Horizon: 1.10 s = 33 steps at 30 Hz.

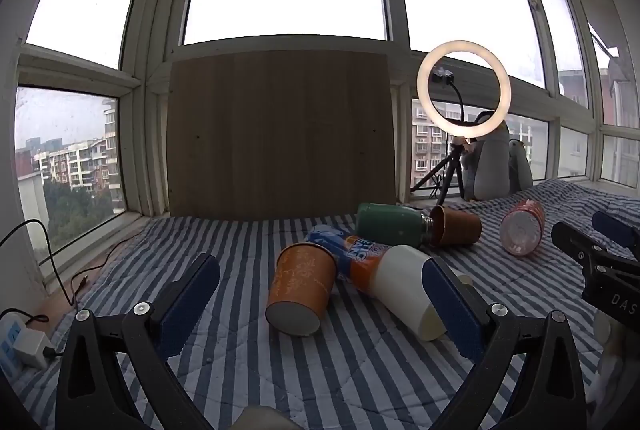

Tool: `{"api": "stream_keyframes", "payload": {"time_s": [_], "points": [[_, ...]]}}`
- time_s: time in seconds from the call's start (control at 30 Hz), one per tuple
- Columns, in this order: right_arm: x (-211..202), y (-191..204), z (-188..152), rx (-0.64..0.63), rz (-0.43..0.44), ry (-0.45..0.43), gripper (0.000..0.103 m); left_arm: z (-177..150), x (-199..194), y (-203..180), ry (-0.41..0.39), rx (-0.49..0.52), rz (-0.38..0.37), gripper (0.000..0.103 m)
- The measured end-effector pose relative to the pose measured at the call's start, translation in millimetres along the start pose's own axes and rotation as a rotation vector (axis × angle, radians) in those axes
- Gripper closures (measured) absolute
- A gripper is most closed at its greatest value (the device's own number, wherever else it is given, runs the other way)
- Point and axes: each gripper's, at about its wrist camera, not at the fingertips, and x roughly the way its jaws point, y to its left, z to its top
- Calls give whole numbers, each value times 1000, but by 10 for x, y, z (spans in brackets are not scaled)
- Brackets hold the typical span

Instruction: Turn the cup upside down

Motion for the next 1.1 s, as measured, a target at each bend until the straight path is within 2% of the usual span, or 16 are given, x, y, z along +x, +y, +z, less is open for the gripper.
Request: {"api": "stream_keyframes", "payload": {"time_s": [1.1], "points": [[13,-22,-3,2,0,-4,21,-1,11,-5,3,3,-2,0]]}}
